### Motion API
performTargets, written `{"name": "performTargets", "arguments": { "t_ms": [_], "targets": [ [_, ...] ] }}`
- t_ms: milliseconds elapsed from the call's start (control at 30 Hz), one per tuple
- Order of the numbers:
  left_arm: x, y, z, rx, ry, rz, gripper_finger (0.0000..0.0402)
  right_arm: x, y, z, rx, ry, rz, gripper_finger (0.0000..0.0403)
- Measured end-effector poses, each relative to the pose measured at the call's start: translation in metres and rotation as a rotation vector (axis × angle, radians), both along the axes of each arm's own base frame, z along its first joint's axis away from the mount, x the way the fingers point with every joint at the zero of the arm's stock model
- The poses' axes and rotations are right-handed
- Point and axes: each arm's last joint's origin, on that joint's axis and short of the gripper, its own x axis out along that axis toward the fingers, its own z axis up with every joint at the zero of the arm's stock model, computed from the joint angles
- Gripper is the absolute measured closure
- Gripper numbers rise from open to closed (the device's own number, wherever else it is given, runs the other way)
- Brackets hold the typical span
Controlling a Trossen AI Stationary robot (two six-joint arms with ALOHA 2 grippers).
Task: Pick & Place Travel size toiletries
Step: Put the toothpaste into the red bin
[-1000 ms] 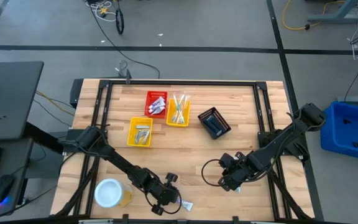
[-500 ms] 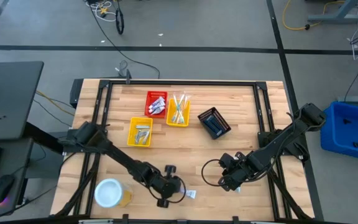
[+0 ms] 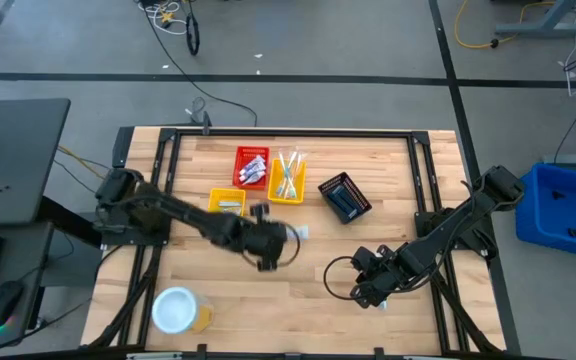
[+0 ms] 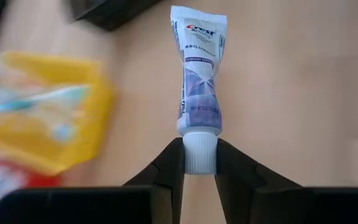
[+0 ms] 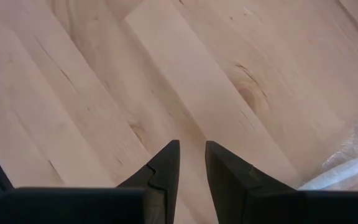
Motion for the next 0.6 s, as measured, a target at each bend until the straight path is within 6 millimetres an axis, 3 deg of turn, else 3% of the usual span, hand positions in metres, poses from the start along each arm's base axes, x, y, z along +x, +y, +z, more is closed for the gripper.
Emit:
{"name": "performTargets", "arguments": {
  "t_ms": [200,300,600],
  "targets": [
    [-0.001,0.064,0.002,0.101,0.103,0.177,0.0332,0.000,0.000,0.000,0.003,-0.004,0.000,0.0319],
    [-0.006,0.094,0.001,0.232,0.170,0.272,0.0329,0.000,0.000,0.000,0.003,-0.003,0.000,0.0319],
    [-0.023,0.159,-0.001,0.287,0.307,0.490,0.0332,0.000,0.000,0.000,0.002,-0.003,-0.001,0.0319]
  ]
}}
